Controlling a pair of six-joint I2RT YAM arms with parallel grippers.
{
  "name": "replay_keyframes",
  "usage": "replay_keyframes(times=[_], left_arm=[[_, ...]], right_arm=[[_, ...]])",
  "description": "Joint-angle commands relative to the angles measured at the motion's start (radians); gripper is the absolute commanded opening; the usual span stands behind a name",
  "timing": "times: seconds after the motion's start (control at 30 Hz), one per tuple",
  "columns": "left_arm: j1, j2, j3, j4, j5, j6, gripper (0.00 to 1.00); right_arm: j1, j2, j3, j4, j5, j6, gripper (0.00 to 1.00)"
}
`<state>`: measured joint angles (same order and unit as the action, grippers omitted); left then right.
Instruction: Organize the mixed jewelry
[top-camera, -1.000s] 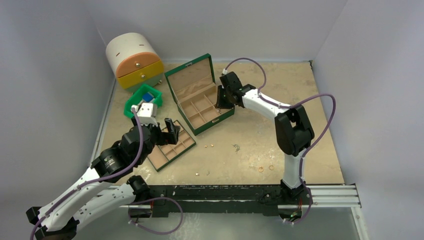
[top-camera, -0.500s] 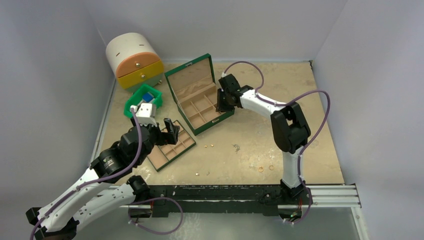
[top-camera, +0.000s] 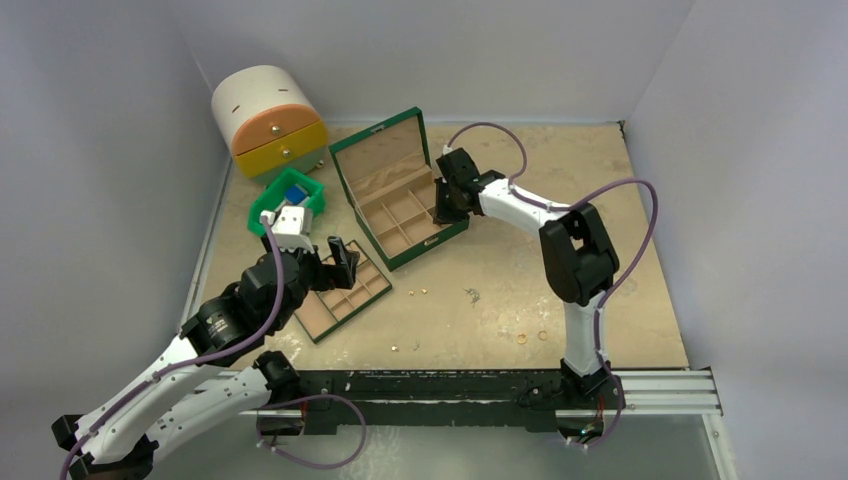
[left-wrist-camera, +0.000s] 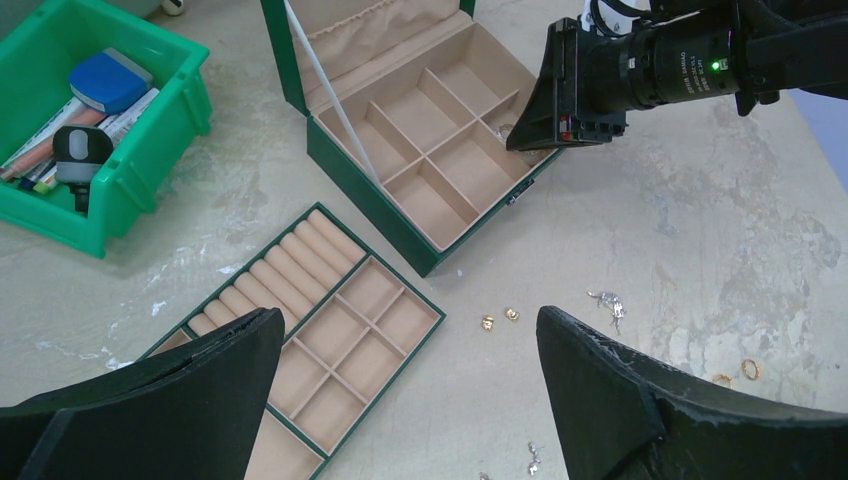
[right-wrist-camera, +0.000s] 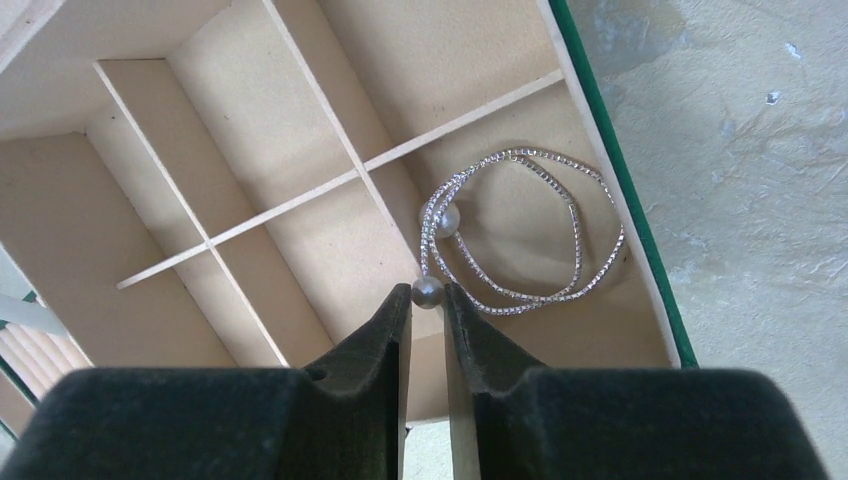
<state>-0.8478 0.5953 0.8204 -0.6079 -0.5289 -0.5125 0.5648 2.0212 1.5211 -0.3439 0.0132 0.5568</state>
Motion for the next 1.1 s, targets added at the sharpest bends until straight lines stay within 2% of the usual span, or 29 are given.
replay_keyframes(times=[0.0,0.23,0.63,0.8,0.97,1.07], left_arm=[[-0.006,-0.003,0.003,0.034,-0.014,-0.002,0.98],[-0.006,-0.003,0.002,0.034,-0.016,-0.001,0.98],[-0.007,0.0,0.003,0.031,-0.02,-0.003,0.98],[-0.006,0.001,0.003,0.031,-0.02,-0.002,0.98],[-0.006,0.002,0.002,0.03,-0.022,-0.004,0.98],[-0.007,0.001,0.003,0.031,-0.023,-0.004,0.98]], right_arm=[[0.004,0.011,0.043,-0.013,0.03,0.0,0.18],[0.004,-0.014,0.012,-0.015,0.046,0.045,0.13],[0.001,0.004,0.035,-0.026,0.131,0.059,0.1],[-0.007,0.031,0.042,-0.026,0.119,0.059,0.1],[-0.008,0.066,0.057,-0.032,0.098,0.052,0.11],[-0.007,0.084,0.073,-0.054,0.09,0.042,0.18]])
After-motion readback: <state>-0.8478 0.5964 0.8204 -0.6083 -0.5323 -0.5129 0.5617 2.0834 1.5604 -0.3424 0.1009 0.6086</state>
